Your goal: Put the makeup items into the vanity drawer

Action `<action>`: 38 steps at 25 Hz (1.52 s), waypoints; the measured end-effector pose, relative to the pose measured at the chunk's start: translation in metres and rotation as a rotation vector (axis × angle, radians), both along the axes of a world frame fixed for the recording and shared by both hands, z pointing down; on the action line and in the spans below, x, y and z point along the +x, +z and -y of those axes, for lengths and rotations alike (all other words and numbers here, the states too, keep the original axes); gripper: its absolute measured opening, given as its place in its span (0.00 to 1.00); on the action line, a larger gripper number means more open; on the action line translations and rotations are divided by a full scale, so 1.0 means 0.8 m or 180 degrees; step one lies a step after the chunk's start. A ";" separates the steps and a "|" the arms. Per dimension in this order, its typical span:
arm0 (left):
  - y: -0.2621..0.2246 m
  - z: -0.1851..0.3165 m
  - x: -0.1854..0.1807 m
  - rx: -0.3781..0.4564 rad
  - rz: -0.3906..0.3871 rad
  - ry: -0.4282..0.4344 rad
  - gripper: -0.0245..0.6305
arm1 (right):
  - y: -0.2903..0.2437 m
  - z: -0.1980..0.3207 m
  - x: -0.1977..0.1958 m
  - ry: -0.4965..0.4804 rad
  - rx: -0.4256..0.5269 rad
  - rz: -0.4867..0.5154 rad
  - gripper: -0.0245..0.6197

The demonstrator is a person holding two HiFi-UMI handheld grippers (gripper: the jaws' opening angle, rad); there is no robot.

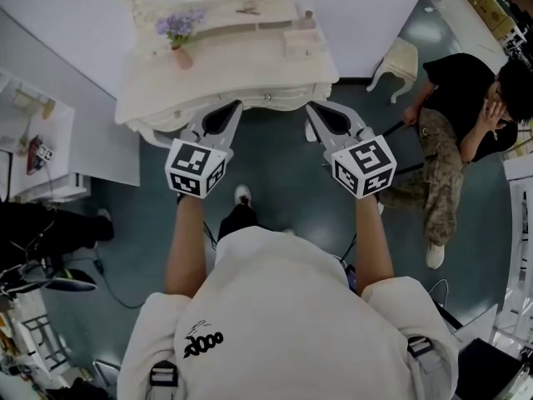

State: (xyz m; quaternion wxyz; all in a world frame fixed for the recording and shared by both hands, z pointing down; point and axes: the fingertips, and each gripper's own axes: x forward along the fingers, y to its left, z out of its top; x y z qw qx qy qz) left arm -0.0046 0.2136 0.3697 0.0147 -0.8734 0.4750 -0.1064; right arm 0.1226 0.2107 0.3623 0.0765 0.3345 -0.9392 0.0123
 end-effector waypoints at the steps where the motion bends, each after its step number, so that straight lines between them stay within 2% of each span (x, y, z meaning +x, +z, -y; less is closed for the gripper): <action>1: 0.002 0.007 -0.001 -0.0007 -0.0005 -0.0011 0.07 | 0.003 0.007 -0.001 -0.0012 -0.0012 0.0005 0.04; 7: 0.018 0.066 -0.017 -0.0032 -0.0021 0.0016 0.07 | 0.013 0.060 -0.020 -0.0066 -0.0001 -0.0012 0.04; 14: 0.018 0.198 -0.065 0.0008 0.0056 0.0063 0.07 | 0.007 0.177 -0.070 -0.0055 -0.0012 -0.0027 0.04; 20: -0.004 0.312 -0.109 0.0010 -0.0020 0.0158 0.07 | -0.026 0.275 -0.117 0.0038 0.0138 -0.0039 0.04; 24: -0.009 0.370 -0.132 -0.0021 -0.0068 0.0165 0.07 | -0.020 0.331 -0.140 0.0131 0.0034 -0.0031 0.04; 27: -0.004 0.405 -0.141 -0.0068 -0.0083 0.0217 0.07 | -0.013 0.374 -0.149 0.0270 -0.0079 0.0032 0.04; 30: 0.004 0.433 -0.148 -0.0135 -0.0115 0.0249 0.07 | 0.000 0.405 -0.160 0.0335 -0.0130 -0.0074 0.04; 38: 0.030 0.473 -0.158 -0.0321 -0.0174 0.0160 0.07 | 0.037 0.461 -0.171 0.0312 -0.0307 -0.0295 0.05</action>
